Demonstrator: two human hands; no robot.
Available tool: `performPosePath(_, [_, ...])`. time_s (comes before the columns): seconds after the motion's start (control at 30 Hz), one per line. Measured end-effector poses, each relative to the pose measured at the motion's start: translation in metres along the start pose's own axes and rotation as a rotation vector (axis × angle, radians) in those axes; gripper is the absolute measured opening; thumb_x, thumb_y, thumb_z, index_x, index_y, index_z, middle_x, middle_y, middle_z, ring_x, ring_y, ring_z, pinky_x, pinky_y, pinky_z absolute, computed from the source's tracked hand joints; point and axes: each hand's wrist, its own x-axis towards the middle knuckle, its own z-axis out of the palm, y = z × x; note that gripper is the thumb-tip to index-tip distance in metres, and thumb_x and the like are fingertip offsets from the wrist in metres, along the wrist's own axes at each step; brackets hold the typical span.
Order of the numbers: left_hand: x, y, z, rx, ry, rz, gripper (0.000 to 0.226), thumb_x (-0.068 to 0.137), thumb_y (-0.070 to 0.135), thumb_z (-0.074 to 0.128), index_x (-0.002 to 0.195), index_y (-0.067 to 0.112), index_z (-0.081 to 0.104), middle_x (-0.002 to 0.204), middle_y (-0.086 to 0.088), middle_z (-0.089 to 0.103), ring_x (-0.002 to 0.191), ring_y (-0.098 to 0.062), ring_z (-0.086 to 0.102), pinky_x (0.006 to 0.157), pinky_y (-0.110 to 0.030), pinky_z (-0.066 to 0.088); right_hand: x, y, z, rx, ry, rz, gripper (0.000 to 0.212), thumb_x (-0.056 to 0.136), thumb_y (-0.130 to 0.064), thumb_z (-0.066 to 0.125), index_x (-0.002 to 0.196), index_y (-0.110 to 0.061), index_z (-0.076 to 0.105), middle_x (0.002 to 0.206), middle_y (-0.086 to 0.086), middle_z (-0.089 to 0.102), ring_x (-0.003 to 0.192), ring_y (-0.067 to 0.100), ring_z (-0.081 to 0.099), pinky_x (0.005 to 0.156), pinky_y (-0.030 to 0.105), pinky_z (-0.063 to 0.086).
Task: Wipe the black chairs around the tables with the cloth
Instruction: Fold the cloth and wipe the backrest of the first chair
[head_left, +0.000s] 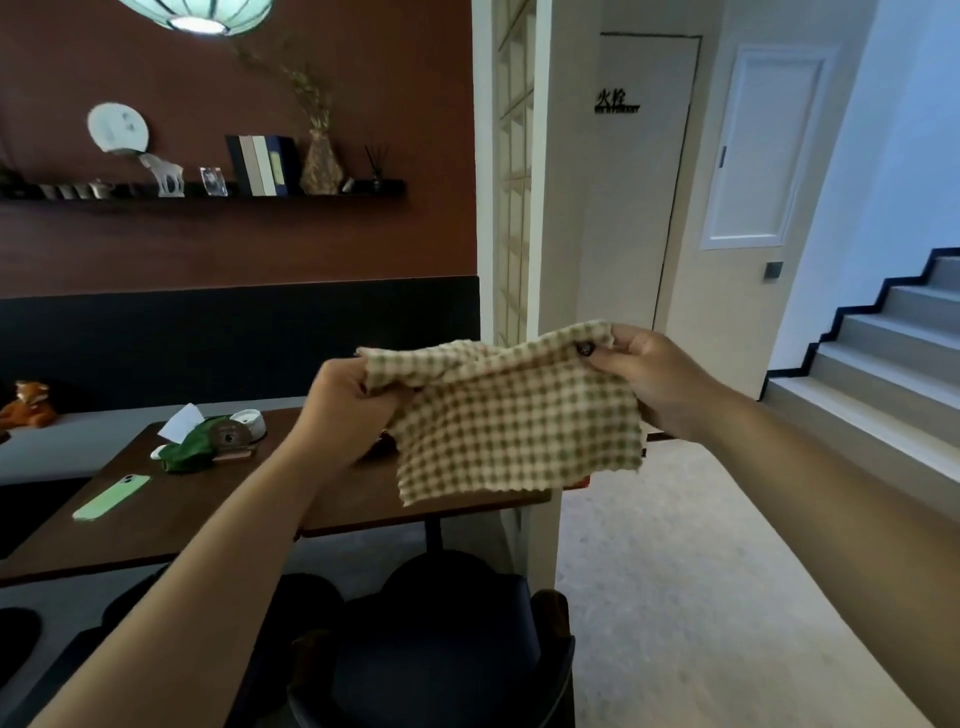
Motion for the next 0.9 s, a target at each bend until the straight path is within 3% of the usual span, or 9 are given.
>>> performPosePath(0.13, [0.001,0.014,-0.011,-0.056,-0.076,0.141,0.028,0.085,-0.011,0.061,0.103,0.008,0.071,0.089,0.019,0.074,0.087,0.002,0.07,0.07,-0.01,0.052,-0.004,-0.009,-0.022,0.032,-0.094,-0.031,0.031,0.093,-0.003,0.053,0.093,-0.022,0.077,0.099,0.004,0.074,0.091,0.016,0.071,0.07,0.022,0.055])
performPosePath(0.27, [0.003,0.012,-0.011,-0.006,-0.181,0.148,0.067,0.084,-0.02,0.055,0.085,0.043,0.075,0.09,0.031,0.07,0.092,0.011,0.065,0.078,-0.007,0.049,-0.003,-0.01,-0.033,-0.036,-0.15,-0.021,0.023,0.084,-0.009,0.061,0.092,-0.022,0.078,0.1,0.005,0.074,0.095,0.02,0.07,0.079,0.031,0.057])
performPosePath(0.3, [0.003,0.009,-0.01,0.023,-0.2,0.153,0.067,0.084,-0.021,0.055,0.086,0.042,0.077,0.095,0.021,0.073,0.096,0.003,0.067,0.082,-0.014,0.051,-0.001,-0.009,-0.034,-0.064,-0.134,-0.017,0.022,0.084,-0.009,0.062,0.091,-0.021,0.078,0.099,0.006,0.074,0.095,0.025,0.069,0.087,0.039,0.055])
performPosePath(0.37, [0.005,0.008,-0.011,0.163,-0.2,0.248,0.042,0.083,-0.02,0.06,0.101,0.014,0.077,0.108,-0.001,0.072,0.104,-0.018,0.068,0.088,-0.035,0.056,0.001,-0.005,-0.036,-0.103,-0.077,-0.017,0.031,0.091,-0.001,0.054,0.086,-0.02,0.078,0.09,0.006,0.075,0.089,0.029,0.065,0.086,0.046,0.049])
performPosePath(0.47, [0.006,0.015,-0.013,0.437,-0.195,0.542,0.03,0.078,-0.017,0.07,0.099,0.002,0.076,0.117,-0.002,0.066,0.105,-0.017,0.065,0.088,-0.016,0.052,0.0,-0.007,-0.035,-0.114,-0.101,-0.008,0.041,0.093,0.004,0.047,0.081,-0.019,0.078,0.082,0.001,0.074,0.077,0.017,0.068,0.069,0.031,0.056])
performPosePath(0.57, [0.008,0.021,-0.018,0.54,-0.184,0.606,0.033,0.077,-0.021,0.066,0.096,0.004,0.077,0.111,-0.003,0.065,0.102,-0.018,0.063,0.087,-0.013,0.05,-0.001,-0.01,-0.032,-0.124,-0.15,0.023,0.042,0.089,0.002,0.039,0.079,-0.01,0.077,0.096,0.005,0.073,0.092,0.018,0.068,0.071,0.027,0.055])
performPosePath(0.7, [0.009,0.019,-0.023,0.533,-0.297,0.469,0.039,0.08,-0.012,0.067,0.111,0.011,0.072,0.118,0.009,0.06,0.108,-0.006,0.06,0.086,-0.013,0.049,-0.001,-0.01,-0.022,-0.091,-0.139,0.058,0.054,0.097,-0.018,0.028,0.077,-0.008,0.077,0.1,0.006,0.071,0.1,0.024,0.062,0.076,0.035,0.054])
performPosePath(0.8, [0.007,0.009,-0.027,0.37,-0.432,0.242,0.041,0.081,-0.004,0.068,0.116,0.018,0.071,0.119,0.014,0.06,0.111,-0.002,0.059,0.091,-0.017,0.05,-0.001,-0.01,-0.009,-0.273,0.064,-0.008,0.04,0.092,-0.041,0.055,0.072,-0.013,0.076,0.084,-0.005,0.073,0.094,0.021,0.064,0.079,0.033,0.052])
performPosePath(0.9, [0.003,0.002,-0.02,0.047,-0.308,0.033,0.019,0.085,0.008,0.07,0.099,0.02,0.077,0.108,0.007,0.069,0.1,-0.009,0.067,0.08,-0.023,0.057,0.0,-0.006,0.005,-0.476,0.202,-0.116,0.017,0.075,-0.033,0.077,0.069,-0.02,0.069,0.075,-0.009,0.07,0.079,0.007,0.064,0.068,0.019,0.048])
